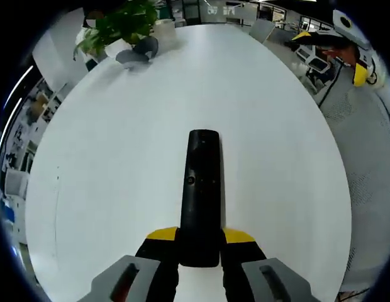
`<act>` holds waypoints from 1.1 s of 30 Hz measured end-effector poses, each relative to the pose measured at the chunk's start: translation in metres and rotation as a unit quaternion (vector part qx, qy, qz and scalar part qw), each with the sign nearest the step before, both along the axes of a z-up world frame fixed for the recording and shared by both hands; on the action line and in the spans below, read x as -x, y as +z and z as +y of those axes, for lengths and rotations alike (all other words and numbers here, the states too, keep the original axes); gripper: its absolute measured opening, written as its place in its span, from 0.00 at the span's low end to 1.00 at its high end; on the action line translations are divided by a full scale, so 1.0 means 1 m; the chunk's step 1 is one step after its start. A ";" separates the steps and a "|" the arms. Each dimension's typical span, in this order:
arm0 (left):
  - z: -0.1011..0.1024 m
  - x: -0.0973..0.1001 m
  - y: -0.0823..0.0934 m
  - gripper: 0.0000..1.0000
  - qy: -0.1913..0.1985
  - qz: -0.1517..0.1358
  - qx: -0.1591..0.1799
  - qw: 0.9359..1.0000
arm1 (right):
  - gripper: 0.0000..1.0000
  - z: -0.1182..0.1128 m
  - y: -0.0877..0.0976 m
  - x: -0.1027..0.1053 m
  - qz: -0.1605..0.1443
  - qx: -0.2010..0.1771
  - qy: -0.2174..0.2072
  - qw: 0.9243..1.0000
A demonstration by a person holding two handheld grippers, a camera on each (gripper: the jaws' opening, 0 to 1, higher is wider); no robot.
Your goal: Press the specified remote control buttons in sequence, fully releasing each button before pressing the next.
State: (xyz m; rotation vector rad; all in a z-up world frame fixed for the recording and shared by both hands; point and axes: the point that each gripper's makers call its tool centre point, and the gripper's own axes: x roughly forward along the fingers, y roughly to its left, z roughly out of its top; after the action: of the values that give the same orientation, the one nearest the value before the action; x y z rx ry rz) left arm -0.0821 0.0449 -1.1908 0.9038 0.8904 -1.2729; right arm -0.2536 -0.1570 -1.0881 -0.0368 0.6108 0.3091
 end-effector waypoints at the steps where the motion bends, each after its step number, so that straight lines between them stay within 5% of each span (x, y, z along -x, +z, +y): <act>1: 0.000 -0.002 0.000 0.24 0.001 0.000 0.001 1.000 | 0.86 -0.001 -0.003 0.000 0.002 0.003 -0.002 1.000; 7: 0.002 -0.021 0.000 0.24 -0.003 -0.007 -0.007 1.000 | 0.85 -0.008 -0.019 0.003 0.016 0.008 -0.020 1.000; 10: 0.001 -0.031 0.001 0.24 0.008 -0.008 -0.006 1.000 | 0.79 -0.014 -0.015 0.000 0.002 0.018 -0.034 0.999; 20: 0.001 -0.053 0.001 0.24 -0.003 -0.013 -0.016 1.000 | 0.79 -0.030 -0.017 -0.004 -0.009 0.023 -0.065 0.998; 33: -0.002 -0.087 0.000 0.24 0.009 -0.013 -0.014 1.000 | 0.83 -0.029 -0.022 -0.004 -0.006 0.056 -0.047 0.997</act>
State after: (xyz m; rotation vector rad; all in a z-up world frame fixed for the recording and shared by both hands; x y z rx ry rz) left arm 0.0049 0.0428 -1.1904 0.9304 0.8954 -1.2329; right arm -0.2496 -0.1861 -1.1105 -0.1179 0.6148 0.1829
